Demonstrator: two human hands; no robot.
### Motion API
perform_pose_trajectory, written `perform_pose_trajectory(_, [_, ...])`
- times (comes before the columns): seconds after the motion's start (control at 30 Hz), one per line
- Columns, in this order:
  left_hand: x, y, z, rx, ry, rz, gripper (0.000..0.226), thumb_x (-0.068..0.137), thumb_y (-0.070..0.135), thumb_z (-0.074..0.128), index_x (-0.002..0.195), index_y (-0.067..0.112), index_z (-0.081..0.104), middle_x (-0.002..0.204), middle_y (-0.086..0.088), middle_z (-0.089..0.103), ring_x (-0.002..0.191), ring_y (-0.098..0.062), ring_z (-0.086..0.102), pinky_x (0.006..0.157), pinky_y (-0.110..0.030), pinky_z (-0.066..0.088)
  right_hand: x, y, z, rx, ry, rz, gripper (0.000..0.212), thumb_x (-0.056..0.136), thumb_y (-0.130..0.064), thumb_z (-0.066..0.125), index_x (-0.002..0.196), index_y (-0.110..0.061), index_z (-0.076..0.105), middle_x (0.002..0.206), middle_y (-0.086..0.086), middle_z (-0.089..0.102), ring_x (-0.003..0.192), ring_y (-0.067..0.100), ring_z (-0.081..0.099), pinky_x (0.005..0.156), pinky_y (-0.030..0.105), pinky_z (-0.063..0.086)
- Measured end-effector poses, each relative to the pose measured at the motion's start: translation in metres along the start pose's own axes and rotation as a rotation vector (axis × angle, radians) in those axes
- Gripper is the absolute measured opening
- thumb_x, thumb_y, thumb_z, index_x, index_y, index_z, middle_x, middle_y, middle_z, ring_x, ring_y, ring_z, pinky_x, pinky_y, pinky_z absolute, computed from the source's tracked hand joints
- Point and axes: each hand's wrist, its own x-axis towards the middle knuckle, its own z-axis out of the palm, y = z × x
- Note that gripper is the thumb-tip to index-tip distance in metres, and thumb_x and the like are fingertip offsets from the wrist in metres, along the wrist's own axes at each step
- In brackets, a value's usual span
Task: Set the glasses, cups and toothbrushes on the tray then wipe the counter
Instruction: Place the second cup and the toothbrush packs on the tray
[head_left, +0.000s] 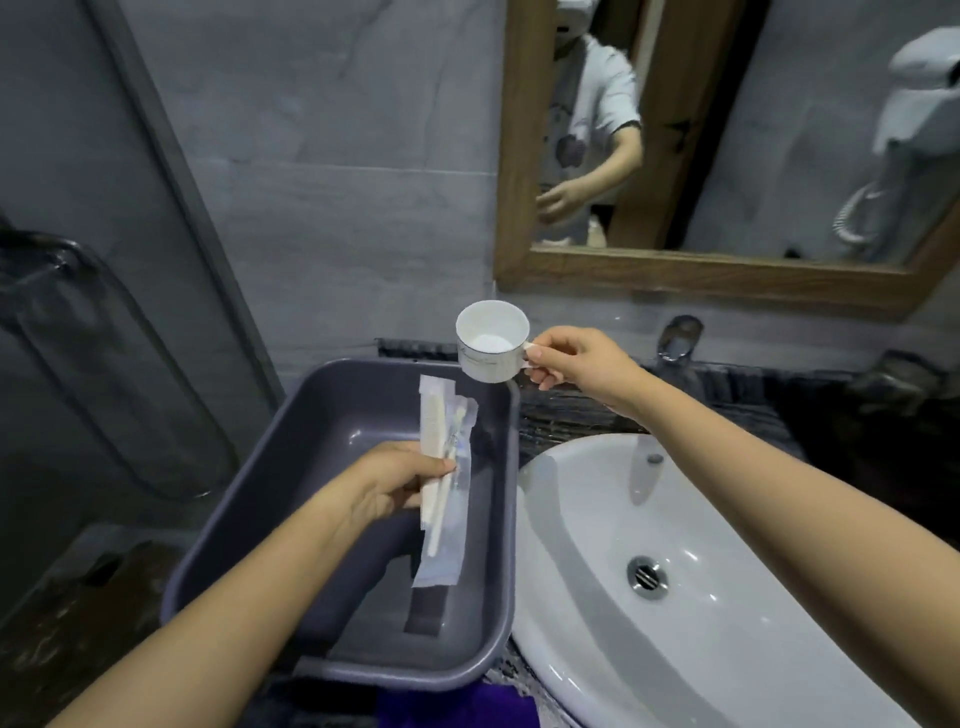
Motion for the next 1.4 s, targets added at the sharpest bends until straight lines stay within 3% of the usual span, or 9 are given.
perform_pose_trajectory(0.07, [0.002, 0.014, 0.017, 0.006, -0.014, 0.038, 0.009, 0.079, 0.001, 0.066, 0.085, 0.008, 0.068, 0.073, -0.004, 0.072, 0.069, -0.014, 0.067, 0.057, -0.023, 0.056, -0.024, -0.004, -0.018, 0.007, 0.086, -0.008, 0.012, 0.093, -0.011, 0.056, 0.089, -0.001, 0.062, 0.074, 0.005, 0.061, 0.064, 0.01, 0.057, 0.062, 0.018, 0.053])
perform_pose_trajectory(0.23, [0.004, 0.046, 0.079, 0.028, -0.106, 0.128, 0.011, 0.08, 0.003, 0.065, 0.077, 0.013, 0.068, 0.061, 0.002, 0.071, 0.054, -0.007, 0.066, 0.048, -0.018, 0.052, -0.084, -0.006, -0.064, 0.008, 0.262, 0.028, 0.013, 0.091, -0.016, 0.06, 0.087, -0.005, 0.066, 0.074, 0.004, 0.065, 0.059, 0.003, 0.061, 0.057, 0.014, 0.05])
perform_pose_trajectory(0.5, [0.003, 0.057, 0.189, 0.114, -0.293, 0.161, 0.013, 0.079, 0.005, 0.066, 0.091, 0.01, 0.07, 0.082, -0.004, 0.072, 0.076, -0.016, 0.066, 0.067, -0.025, 0.052, -0.172, 0.015, -0.138, 0.056, 0.493, 0.056, 0.012, 0.089, -0.012, 0.061, 0.081, -0.006, 0.069, 0.069, 0.006, 0.066, 0.057, 0.007, 0.062, 0.057, 0.016, 0.052])
perform_pose_trajectory(0.63, [0.004, 0.046, 0.248, 0.149, -0.338, 0.152, 0.012, 0.08, 0.004, 0.066, 0.09, 0.009, 0.069, 0.086, -0.006, 0.071, 0.077, -0.018, 0.066, 0.066, -0.026, 0.054, -0.215, 0.035, -0.182, 0.074, 0.566, 0.087, 0.012, 0.089, -0.01, 0.061, 0.081, -0.01, 0.069, 0.074, 0.009, 0.067, 0.06, 0.008, 0.063, 0.058, 0.017, 0.053])
perform_pose_trajectory(0.73, [0.009, 0.035, 0.297, 0.142, -0.358, 0.146, 0.012, 0.079, 0.003, 0.066, 0.088, 0.01, 0.07, 0.087, -0.007, 0.07, 0.078, -0.02, 0.065, 0.075, -0.03, 0.054, -0.246, 0.055, -0.217, 0.087, 0.602, 0.112, 0.012, 0.09, -0.008, 0.059, 0.082, -0.009, 0.069, 0.074, 0.009, 0.066, 0.06, 0.007, 0.063, 0.059, 0.016, 0.054])
perform_pose_trajectory(0.9, [0.018, 0.016, 0.384, 0.11, -0.391, 0.127, 0.012, 0.079, 0.003, 0.066, 0.08, 0.014, 0.069, 0.076, -0.003, 0.07, 0.072, -0.017, 0.065, 0.069, -0.028, 0.053, -0.291, 0.093, -0.284, 0.073, 0.621, 0.168, 0.014, 0.09, -0.009, 0.058, 0.082, -0.009, 0.069, 0.064, -0.003, 0.068, 0.057, 0.005, 0.063, 0.058, 0.013, 0.053])
perform_pose_trajectory(1.07, [0.028, -0.003, 0.443, 0.06, -0.378, 0.107, 0.013, 0.08, 0.003, 0.065, 0.083, 0.015, 0.07, 0.068, 0.003, 0.074, 0.064, -0.012, 0.069, 0.056, -0.022, 0.054, -0.312, 0.137, -0.344, 0.075, 0.662, 0.175, 0.014, 0.09, -0.004, 0.058, 0.081, -0.007, 0.068, 0.071, 0.008, 0.064, 0.058, 0.006, 0.062, 0.057, 0.015, 0.054])
perform_pose_trajectory(1.2, [0.036, -0.015, 0.463, 0.064, -0.346, 0.089, 0.014, 0.081, 0.002, 0.062, 0.086, 0.013, 0.069, 0.068, 0.003, 0.074, 0.065, -0.013, 0.068, 0.058, -0.023, 0.054, -0.314, 0.173, -0.37, 0.044, 0.67, 0.203, 0.015, 0.091, -0.004, 0.057, 0.097, 0.007, 0.065, 0.074, 0.009, 0.062, 0.062, 0.013, 0.061, 0.057, 0.015, 0.055])
perform_pose_trajectory(1.4, [0.055, -0.019, 0.463, 0.032, -0.227, 0.094, 0.014, 0.081, 0.001, 0.062, 0.084, 0.013, 0.069, 0.069, 0.002, 0.074, 0.063, -0.012, 0.068, 0.052, -0.021, 0.053, -0.292, 0.215, -0.374, 0.058, 0.717, 0.195, 0.015, 0.091, -0.005, 0.056, 0.098, 0.004, 0.066, 0.08, 0.01, 0.063, 0.066, 0.016, 0.059, 0.058, 0.016, 0.056])
